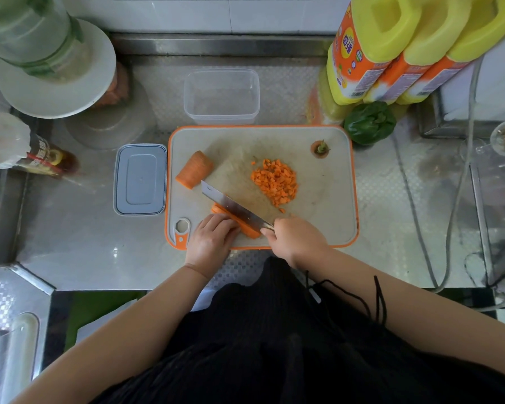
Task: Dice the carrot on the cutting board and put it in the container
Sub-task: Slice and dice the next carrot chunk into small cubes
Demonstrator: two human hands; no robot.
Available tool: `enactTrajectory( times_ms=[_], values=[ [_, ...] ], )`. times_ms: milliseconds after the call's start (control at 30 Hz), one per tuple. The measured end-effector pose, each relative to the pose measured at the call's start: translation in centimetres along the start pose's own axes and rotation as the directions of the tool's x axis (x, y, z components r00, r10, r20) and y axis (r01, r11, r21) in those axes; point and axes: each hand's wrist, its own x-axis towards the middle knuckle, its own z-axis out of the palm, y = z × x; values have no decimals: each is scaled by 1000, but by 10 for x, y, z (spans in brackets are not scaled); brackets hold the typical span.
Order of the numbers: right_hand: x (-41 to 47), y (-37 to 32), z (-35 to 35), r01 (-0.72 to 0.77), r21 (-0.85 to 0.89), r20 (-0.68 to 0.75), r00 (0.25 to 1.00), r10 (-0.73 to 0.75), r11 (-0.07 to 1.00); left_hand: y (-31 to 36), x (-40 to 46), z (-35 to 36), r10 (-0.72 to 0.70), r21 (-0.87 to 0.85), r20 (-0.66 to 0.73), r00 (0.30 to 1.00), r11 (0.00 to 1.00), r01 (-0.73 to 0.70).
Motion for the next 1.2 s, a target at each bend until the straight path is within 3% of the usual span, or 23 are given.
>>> enactTrajectory(
  times_ms=[733, 1067, 1200],
  values=[
    [3, -23, 3, -95, -20, 119, 988, 97, 995, -1, -1, 3, -2, -12, -25, 1000, 1000, 2],
    [13, -23, 8, -104, -87, 90, 990, 112, 991, -1, -3, 5, 3, -13, -42, 999, 1000, -3],
    [13, -24, 26, -151, -73, -29, 988, 149, 986, -2, -4, 6, -4, -13, -26, 1000, 1000, 4]
  ],
)
